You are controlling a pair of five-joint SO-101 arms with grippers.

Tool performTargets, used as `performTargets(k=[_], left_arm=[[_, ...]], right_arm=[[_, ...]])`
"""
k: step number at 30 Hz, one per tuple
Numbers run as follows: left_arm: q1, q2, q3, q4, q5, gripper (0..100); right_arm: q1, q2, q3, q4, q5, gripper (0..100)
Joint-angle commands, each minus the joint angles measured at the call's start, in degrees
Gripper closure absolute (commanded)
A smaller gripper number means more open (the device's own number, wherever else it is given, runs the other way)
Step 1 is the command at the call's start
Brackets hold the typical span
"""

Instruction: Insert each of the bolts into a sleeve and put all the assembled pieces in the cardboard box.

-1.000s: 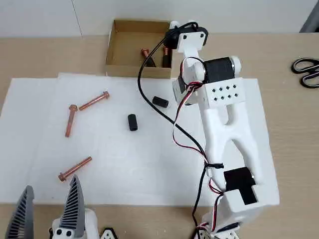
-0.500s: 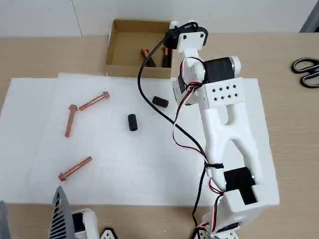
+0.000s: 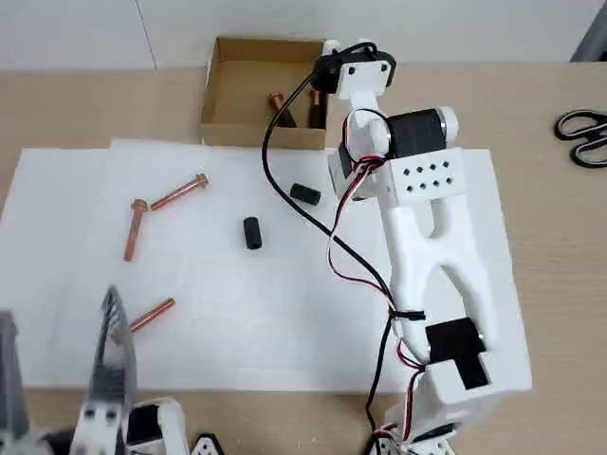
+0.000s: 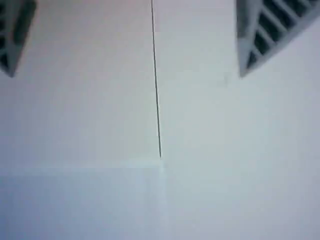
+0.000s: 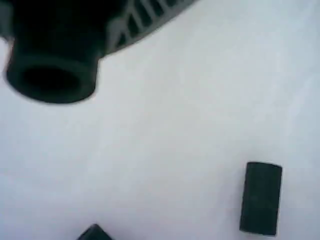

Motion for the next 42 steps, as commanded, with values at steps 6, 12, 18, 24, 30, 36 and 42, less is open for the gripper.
performTargets(k=[6, 12, 18, 24, 30, 36, 42], left_arm=[[-0.26, 24.26, -7.08, 6.07, -1.41, 73], [-0.18, 46.33, -20.35, 19.43, -3.16, 73], [-0.26, 64.7, -33.19, 28.04, -6.24, 73], [0.09, 65.67, -38.29, 27.25, -8.62, 73], [-2.46, 72.62, -36.7, 27.34, -12.66, 73], [-3.08, 83.96, -36.88, 28.22, -20.04, 73], [-2.99, 85.36, -38.9, 28.22, -21.01, 73]], right_arm=[[0.57, -0.48, -0.26, -0.4, 0.53, 99.5], [0.57, -0.48, -0.26, -0.4, 0.53, 99.5], [0.57, -0.48, -0.26, -0.4, 0.53, 99.5], [0.57, -0.48, -0.26, -0.31, 0.53, 99.5], [0.57, -0.48, -0.26, -0.22, 0.53, 99.5], [0.57, -0.48, -0.26, -0.22, 0.53, 99.5], [0.57, -0.22, -0.26, -0.22, 0.53, 99.5]])
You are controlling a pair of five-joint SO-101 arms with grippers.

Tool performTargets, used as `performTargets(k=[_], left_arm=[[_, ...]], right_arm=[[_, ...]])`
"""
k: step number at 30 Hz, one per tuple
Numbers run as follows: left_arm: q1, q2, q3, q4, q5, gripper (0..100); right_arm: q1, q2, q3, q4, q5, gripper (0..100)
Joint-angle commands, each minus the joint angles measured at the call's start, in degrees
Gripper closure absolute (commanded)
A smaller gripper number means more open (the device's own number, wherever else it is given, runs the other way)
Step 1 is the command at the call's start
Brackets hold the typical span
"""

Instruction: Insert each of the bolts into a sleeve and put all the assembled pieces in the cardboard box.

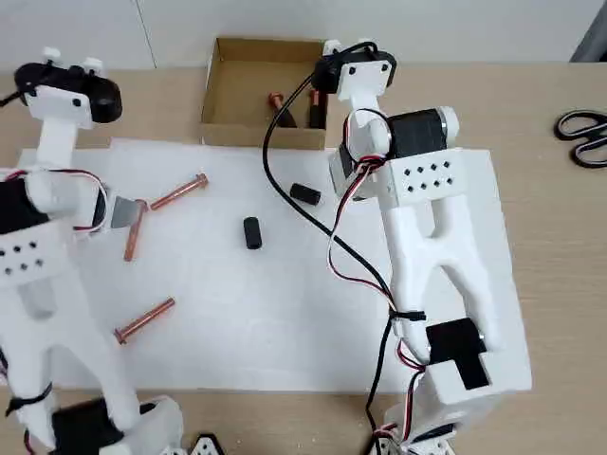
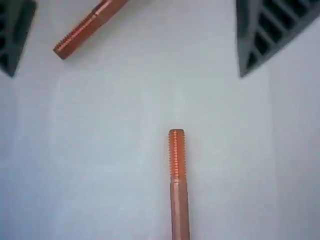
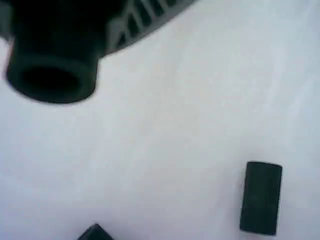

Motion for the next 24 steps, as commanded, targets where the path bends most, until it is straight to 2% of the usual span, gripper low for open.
performTargets(k=[1, 6, 16, 24], left_arm=[[-0.09, -1.14, -3.21, 0.97, -0.62, 73], [-0.09, -1.41, -3.21, 0.35, -0.62, 73], [-4.48, 15.91, -5.23, 1.05, 5.45, 73], [-4.48, 21.01, -9.89, 0.97, 6.07, 73]], right_arm=[[0.57, -0.22, -0.26, -0.22, 0.53, 99.5], [0.57, -0.13, -0.26, -0.22, 0.53, 99.5], [0.57, -0.13, -0.26, -0.22, 0.53, 99.5], [0.57, -0.04, -0.26, -0.22, 0.53, 99.5]])
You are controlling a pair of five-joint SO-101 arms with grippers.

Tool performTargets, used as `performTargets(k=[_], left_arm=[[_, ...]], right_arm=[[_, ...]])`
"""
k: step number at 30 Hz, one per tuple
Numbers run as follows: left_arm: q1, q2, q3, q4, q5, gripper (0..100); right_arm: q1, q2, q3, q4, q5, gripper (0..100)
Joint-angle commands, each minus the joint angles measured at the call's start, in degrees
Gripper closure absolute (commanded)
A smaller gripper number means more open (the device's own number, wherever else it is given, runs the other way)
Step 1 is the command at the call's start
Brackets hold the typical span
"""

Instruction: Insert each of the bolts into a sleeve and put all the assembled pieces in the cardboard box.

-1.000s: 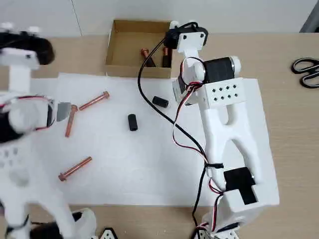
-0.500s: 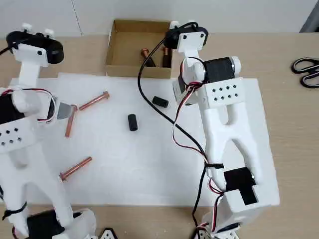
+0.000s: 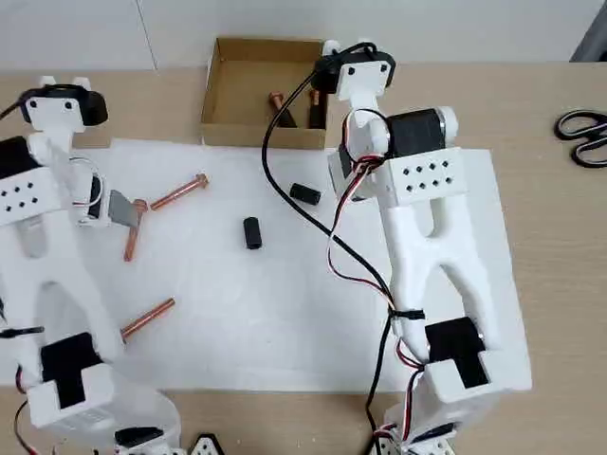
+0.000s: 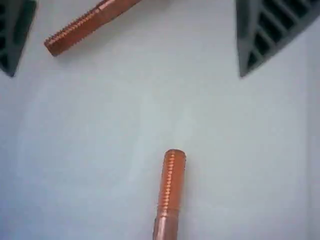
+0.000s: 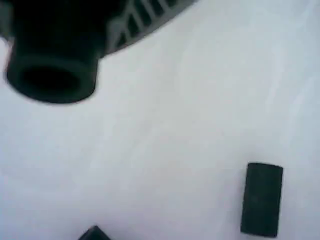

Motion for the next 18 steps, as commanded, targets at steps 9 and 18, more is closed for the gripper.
performTargets(k=[9, 18], left_arm=[[-0.18, -0.62, -20.7, -2.81, 6.15, 73], [-0.09, -5.71, -20.79, -13.71, 9.41, 76]], right_arm=[[0.57, -0.4, -0.26, -0.22, 0.53, 99.5], [0.57, -0.66, -0.26, -0.22, 0.53, 99.5]])
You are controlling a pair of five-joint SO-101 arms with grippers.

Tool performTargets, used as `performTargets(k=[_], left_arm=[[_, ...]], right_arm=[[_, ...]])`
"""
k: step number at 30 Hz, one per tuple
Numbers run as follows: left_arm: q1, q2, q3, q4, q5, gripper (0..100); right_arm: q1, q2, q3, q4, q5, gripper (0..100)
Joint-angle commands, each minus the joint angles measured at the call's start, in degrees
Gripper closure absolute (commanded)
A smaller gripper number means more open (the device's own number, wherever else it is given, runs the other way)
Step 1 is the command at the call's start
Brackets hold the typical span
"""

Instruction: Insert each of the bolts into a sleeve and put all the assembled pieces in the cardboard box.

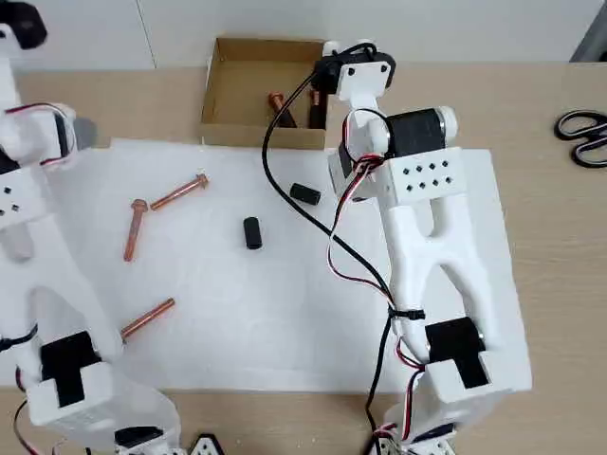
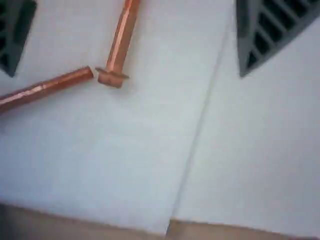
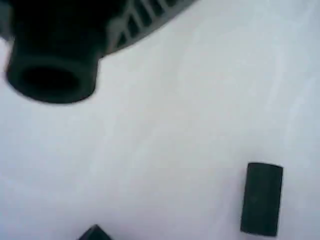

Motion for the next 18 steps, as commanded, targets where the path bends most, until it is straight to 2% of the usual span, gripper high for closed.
performTargets(k=[1, 5, 14, 18], left_arm=[[0.0, -5.98, 1.1, -5.19, 0.44, 77], [-0.18, -9.49, 8.75, -9.67, 0.44, 80], [0.09, -22.24, 30.81, -22.33, 0.53, 81], [0.09, -25.76, 38.2, -25.05, 0.53, 81]], right_arm=[[0.57, -0.75, -0.26, -0.22, 0.53, 99.5], [0.57, -0.75, -0.26, -0.22, 0.53, 99.5], [0.57, -0.57, -0.26, -0.22, 0.53, 99.5], [0.57, -0.48, -0.26, -0.22, 0.53, 99.5]])
